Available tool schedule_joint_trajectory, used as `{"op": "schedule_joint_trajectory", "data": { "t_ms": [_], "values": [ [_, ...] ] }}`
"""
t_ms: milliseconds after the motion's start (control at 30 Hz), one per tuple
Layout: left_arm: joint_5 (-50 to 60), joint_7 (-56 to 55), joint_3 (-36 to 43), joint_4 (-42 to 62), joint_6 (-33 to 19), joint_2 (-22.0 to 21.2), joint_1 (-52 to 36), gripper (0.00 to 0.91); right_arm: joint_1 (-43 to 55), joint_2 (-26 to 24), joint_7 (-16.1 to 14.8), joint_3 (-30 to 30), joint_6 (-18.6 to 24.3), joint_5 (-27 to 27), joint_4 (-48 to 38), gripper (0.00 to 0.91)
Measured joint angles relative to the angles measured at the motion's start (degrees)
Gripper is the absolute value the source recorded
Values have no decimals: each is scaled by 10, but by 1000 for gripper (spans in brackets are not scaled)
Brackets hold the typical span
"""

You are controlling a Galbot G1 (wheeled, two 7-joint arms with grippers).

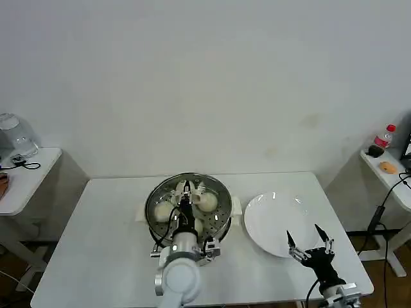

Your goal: Take steamed baozi put them in steamer then cover it.

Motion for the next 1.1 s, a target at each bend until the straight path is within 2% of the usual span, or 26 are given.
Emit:
{"op": "schedule_joint_trajectory", "data": {
  "t_ms": [467,767,933,1100],
  "values": [
    [-4,6,9,-48,-9,10,28,907,-3,-3,0,0,1,0,1,907],
    [-34,-10,-1,-119,-24,38,86,907,-6,-10,0,3,1,7,-1,907],
    [-110,-65,-34,-154,-66,62,137,907,-10,-17,2,1,1,12,-1,907],
    [-266,-155,-101,-173,-137,83,191,907,-20,-28,9,-9,-6,17,5,907]
  ]
}}
